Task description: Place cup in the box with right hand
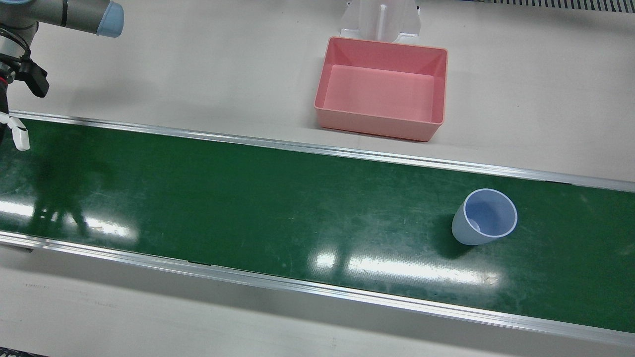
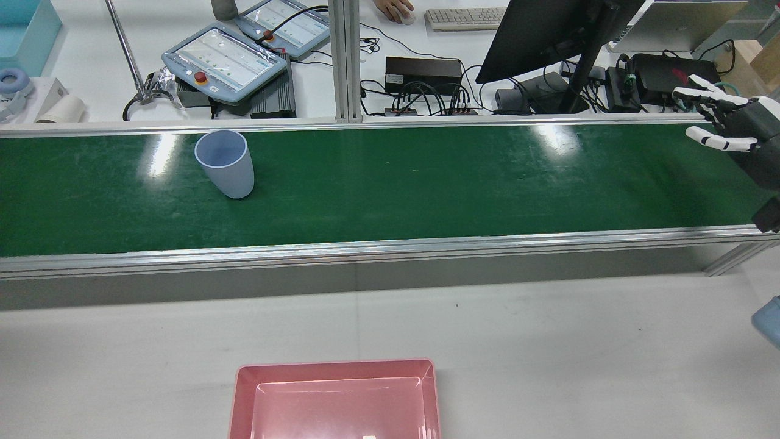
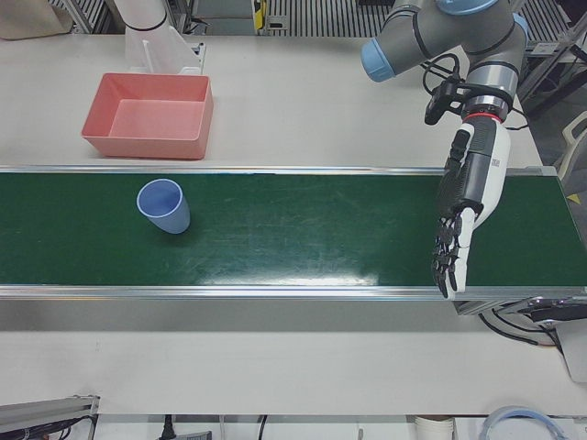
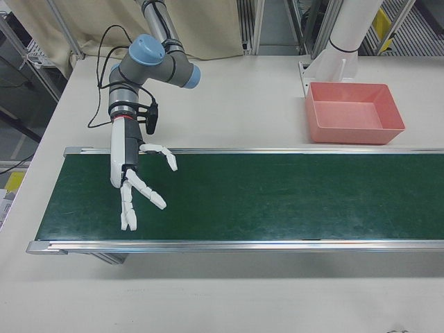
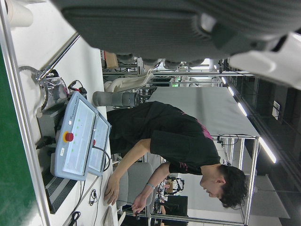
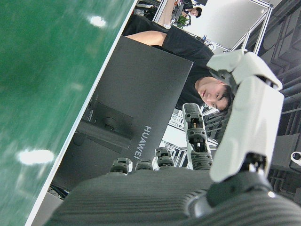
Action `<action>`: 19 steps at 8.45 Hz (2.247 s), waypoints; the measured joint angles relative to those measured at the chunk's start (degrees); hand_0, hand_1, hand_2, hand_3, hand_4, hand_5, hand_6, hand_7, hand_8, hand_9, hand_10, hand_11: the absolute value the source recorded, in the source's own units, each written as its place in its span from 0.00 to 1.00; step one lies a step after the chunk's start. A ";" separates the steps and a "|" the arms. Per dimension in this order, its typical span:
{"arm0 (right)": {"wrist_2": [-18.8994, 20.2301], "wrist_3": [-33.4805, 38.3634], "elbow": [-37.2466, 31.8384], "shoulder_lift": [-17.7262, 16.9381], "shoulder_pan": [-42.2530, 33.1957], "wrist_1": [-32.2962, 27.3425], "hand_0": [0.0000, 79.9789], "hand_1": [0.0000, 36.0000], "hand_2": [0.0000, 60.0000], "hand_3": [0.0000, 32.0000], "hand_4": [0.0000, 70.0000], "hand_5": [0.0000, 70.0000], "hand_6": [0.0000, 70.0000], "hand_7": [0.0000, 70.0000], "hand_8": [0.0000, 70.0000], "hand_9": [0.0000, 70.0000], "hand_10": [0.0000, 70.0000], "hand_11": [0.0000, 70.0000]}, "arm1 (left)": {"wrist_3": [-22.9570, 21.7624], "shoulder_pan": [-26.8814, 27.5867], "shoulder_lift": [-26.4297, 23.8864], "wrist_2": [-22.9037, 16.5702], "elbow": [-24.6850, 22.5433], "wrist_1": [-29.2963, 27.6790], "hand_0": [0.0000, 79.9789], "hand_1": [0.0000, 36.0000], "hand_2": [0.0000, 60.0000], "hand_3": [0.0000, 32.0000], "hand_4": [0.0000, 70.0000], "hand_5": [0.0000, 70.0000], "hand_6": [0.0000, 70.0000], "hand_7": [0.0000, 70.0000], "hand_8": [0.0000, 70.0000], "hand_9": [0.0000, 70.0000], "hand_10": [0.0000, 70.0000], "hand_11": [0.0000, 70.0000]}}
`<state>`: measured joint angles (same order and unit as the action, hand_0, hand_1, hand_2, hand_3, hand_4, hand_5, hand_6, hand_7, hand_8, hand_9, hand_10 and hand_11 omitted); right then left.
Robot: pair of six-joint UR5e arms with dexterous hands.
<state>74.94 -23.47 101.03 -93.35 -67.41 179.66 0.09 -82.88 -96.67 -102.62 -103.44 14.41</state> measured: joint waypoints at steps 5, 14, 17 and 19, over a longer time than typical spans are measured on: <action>0.03 -0.20 -0.21 -0.11 0.49 0.01 0.59 0.19 0.00 0.00 0.14 0.05 0.04 0.11 0.00 0.04 0.02 0.05 | 0.00 0.00 0.02 0.02 -0.01 0.00 0.00 0.00 0.00 0.00 0.00 0.00 0.00 0.00 0.00 0.00 0.00 0.00; -0.25 -3.10 -0.29 1.57 4.25 0.06 0.58 0.20 0.00 0.00 0.16 0.05 0.04 0.14 0.00 0.04 0.01 0.04 | 0.00 0.00 0.00 0.04 0.06 0.00 0.00 0.00 0.00 0.00 0.00 0.00 0.00 0.00 0.00 0.00 0.00 0.00; -0.31 -3.76 -0.29 1.80 5.05 0.07 0.57 0.22 0.06 0.00 0.15 0.05 0.05 0.15 0.00 0.05 0.01 0.04 | 0.00 0.00 0.00 0.01 0.00 0.00 0.00 0.00 0.00 0.00 0.00 0.00 0.00 0.00 0.00 0.00 0.00 0.00; -0.32 -3.77 -0.25 1.88 5.31 0.07 0.57 0.22 0.06 0.00 0.16 0.05 0.05 0.15 0.01 0.05 0.02 0.04 | 0.00 0.00 0.02 0.00 0.00 0.00 0.00 0.00 0.00 0.00 0.00 0.00 0.00 0.00 0.00 0.00 0.00 0.00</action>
<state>74.62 -27.24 100.78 -91.47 -62.11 179.74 0.09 -82.88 -96.66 -102.62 -103.45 14.41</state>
